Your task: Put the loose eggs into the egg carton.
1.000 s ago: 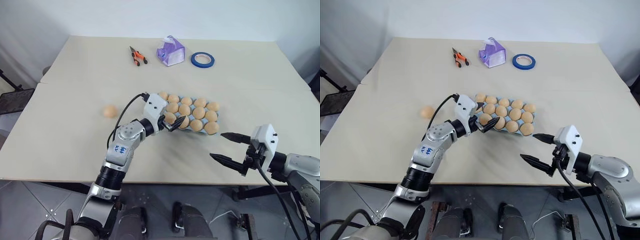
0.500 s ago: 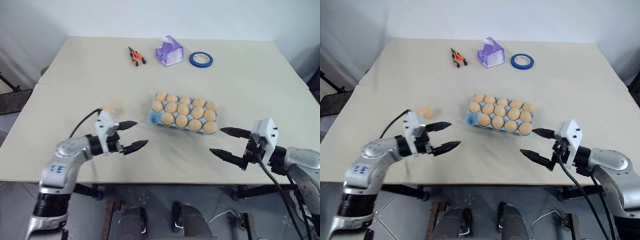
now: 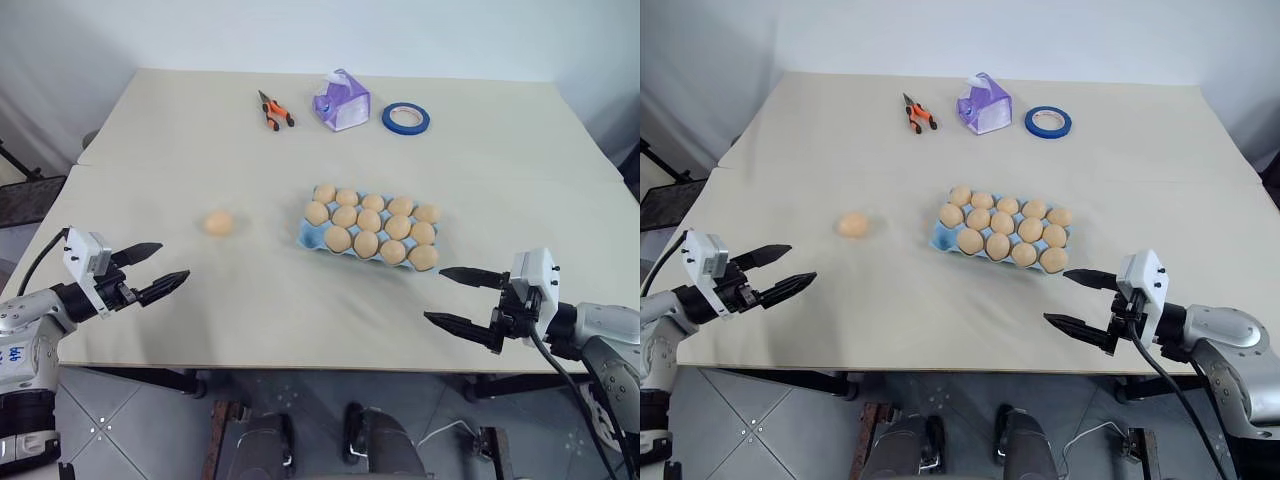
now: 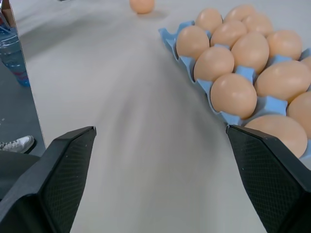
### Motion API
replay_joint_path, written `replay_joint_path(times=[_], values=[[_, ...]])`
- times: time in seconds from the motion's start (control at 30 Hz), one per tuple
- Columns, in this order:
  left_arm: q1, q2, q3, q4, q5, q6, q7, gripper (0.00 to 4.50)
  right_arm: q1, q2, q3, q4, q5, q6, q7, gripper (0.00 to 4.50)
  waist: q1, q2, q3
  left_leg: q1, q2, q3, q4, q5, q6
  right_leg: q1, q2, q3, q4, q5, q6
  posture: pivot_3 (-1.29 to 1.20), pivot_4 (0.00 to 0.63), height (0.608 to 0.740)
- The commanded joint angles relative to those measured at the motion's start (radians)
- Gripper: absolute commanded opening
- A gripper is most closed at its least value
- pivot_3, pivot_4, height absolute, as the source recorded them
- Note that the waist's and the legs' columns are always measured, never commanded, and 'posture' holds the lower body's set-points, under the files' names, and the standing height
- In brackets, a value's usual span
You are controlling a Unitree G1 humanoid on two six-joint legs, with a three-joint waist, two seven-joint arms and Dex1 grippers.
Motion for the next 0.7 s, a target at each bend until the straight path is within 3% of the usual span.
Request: replay_joint_path(times=[0.03, 0.2, 0.33, 0.57, 0.7], values=[[-0.105, -0.008, -0.029, 0.059, 0.044, -0.083, 0.038, 4.47, -0.023, -0.003, -0.018, -0.011, 0.002, -0.018, -0.008, 4.5, 0.002, 0.0, 0.0, 0.0, 0.0, 0.0, 0.0, 0.0, 0.0, 0.0, 0.0, 0.0, 0.0, 0.0, 0.0, 0.0, 0.15, 0.74], [-0.297, -0.092, -0.122, 0.227, 0.145, -0.16, 0.141, 4.47, -0.041, 0.004, -0.001, -0.005, -0.01, -0.015, -0.018, 4.5, 0.0, 0.0, 0.0, 0.0, -0.002, 0.001, 0.0, 0.0, 0.001, 0.001, -0.001, 0.001, 0.0, 0.001, 0.002, 0.0, 0.15, 0.74], [-0.454, -0.144, -0.203, 0.463, 0.249, -0.247, 0.207, 4.47, -0.042, 0.006, 0.004, -0.012, -0.017, -0.009, -0.03, 4.5, -0.005, 0.0, 0.0, 0.0, -0.002, 0.002, 0.001, 0.002, 0.003, 0.0, 0.001, -0.005, 0.0, 0.002, 0.003, 0.0, 0.15, 0.74], [-0.593, -0.182, -0.257, 0.73, 0.338, -0.302, 0.289, 4.47, -0.02, 0.012, -0.004, -0.04, -0.015, -0.002, -0.055, 4.5, -0.024, -0.001, 0.0, 0.0, -0.001, 0.004, 0.001, 0.003, 0.006, 0.0, 0.001, -0.009, 0.002, 0.002, 0.003, 0.0, 0.15, 0.74], [-0.609, -0.194, -0.251, 0.759, 0.329, -0.302, 0.254, 3.59, -0.006, 0.01, -0.013, -0.052, -0.013, 0.003, -0.074, 4.5, -0.025, -0.001, 0.0, 0.0, -0.001, 0.003, 0.003, 0.003, 0.006, 0.0, 0.0, -0.009, 0.003, 0.002, 0.003, 0.0, 0.15, 0.74]])
